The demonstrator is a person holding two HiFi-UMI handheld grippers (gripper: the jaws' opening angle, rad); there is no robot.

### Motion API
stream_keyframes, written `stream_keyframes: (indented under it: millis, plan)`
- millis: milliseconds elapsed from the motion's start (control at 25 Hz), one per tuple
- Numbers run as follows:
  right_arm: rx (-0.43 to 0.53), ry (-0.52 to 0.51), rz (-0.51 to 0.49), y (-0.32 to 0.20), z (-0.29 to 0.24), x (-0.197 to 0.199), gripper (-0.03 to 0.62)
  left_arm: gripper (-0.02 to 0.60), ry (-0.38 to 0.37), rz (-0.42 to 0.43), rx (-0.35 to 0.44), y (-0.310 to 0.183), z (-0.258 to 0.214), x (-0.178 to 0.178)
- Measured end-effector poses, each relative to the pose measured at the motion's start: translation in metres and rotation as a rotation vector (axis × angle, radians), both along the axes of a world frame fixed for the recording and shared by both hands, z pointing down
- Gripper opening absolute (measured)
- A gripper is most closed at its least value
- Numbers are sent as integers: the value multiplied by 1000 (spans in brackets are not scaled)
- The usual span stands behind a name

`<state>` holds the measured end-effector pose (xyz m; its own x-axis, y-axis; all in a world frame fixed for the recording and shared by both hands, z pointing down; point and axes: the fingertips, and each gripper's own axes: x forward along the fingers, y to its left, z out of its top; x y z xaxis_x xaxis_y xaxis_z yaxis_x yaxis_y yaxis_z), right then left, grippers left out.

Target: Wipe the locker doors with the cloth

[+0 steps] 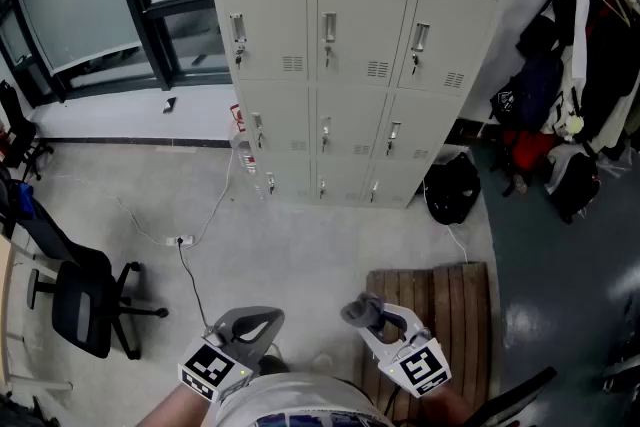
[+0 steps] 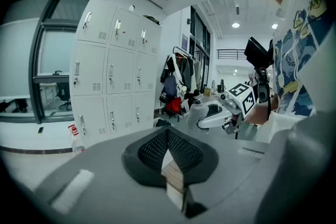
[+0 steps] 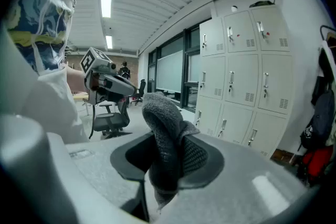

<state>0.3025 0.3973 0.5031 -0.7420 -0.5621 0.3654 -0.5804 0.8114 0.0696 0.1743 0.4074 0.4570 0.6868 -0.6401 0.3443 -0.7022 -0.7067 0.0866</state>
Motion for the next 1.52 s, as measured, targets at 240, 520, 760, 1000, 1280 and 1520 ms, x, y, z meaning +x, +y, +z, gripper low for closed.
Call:
stream_keyframes:
  millis: [240, 520, 760, 1000, 1280, 1520]
  plan:
    - [-1, 25, -32, -16, 6, -20, 114, 2, 28, -47, 7, -18, 2, -21]
    - [-17, 60, -52, -71, 11, -54, 114, 2, 69, -39, -1, -74, 9, -49]
    - [24, 147, -27, -174, -5, -94, 117, 2, 74, 83, 66, -171, 2, -80]
    - [189, 332, -15, -312, -58, -154, 117, 2, 68, 227, 106, -263, -20, -130]
    - [469, 485, -17, -464, -155, -206, 117, 2, 95, 237, 75, -332, -31, -171]
    - [713, 602, 0, -573, -239, -209, 117, 2, 134, 160, 97, -375, -55, -180]
